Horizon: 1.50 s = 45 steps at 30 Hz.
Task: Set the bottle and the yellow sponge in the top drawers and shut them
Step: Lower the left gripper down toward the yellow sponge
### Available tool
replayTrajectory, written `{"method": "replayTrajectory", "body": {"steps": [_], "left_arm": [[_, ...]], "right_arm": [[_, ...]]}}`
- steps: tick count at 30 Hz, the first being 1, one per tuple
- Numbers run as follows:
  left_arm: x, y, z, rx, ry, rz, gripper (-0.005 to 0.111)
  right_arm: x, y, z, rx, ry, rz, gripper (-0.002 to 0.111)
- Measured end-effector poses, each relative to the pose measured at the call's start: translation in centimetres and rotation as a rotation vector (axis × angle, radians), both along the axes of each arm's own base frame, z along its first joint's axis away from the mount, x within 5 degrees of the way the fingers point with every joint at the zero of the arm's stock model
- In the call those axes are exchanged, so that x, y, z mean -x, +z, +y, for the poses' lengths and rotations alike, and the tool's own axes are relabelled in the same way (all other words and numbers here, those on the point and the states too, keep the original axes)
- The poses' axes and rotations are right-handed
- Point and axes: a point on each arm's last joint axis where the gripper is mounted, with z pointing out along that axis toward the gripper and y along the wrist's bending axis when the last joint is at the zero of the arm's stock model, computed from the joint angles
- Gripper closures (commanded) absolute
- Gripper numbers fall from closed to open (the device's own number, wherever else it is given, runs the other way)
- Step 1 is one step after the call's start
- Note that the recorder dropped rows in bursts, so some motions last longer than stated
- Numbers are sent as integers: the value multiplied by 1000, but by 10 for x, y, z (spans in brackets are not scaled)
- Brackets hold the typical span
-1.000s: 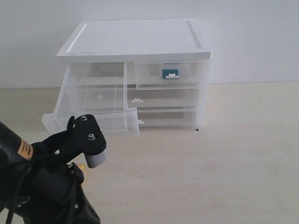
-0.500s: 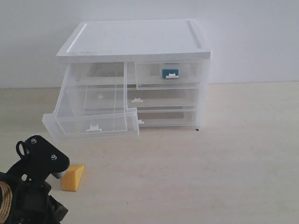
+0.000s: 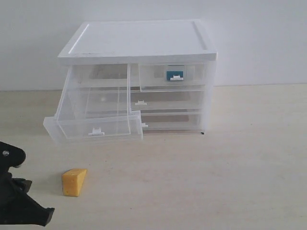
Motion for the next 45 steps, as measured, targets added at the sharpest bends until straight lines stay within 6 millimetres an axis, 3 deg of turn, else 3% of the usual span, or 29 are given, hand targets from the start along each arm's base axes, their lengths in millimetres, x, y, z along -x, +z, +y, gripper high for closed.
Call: {"method": "replayTrajectory", "body": {"steps": [3, 7, 14, 18, 27, 35, 41, 45], "left_arm": [[-1, 1, 1, 8, 23, -21, 103], [-2, 3, -12, 56, -68, 28, 103], [2, 17, -54, 111, -511, 141, 103], [11, 21, -65, 121, -714, 166, 103], [6, 22, -60, 88, -653, 133, 103], [-11, 26, -40, 46, -327, 32, 103], [-6, 22, -42, 68, -349, 101, 103], [6, 19, -55, 130, -538, 172, 103]], "right_arm": [[0, 0, 0, 0, 0, 0, 108], [0, 0, 0, 0, 0, 0, 108], [0, 0, 0, 0, 0, 0, 108], [0, 0, 0, 0, 0, 0, 108], [0, 0, 0, 0, 0, 0, 108], [0, 0, 0, 0, 0, 0, 108], [0, 0, 0, 0, 0, 0, 108], [0, 0, 0, 0, 0, 0, 108]]}}
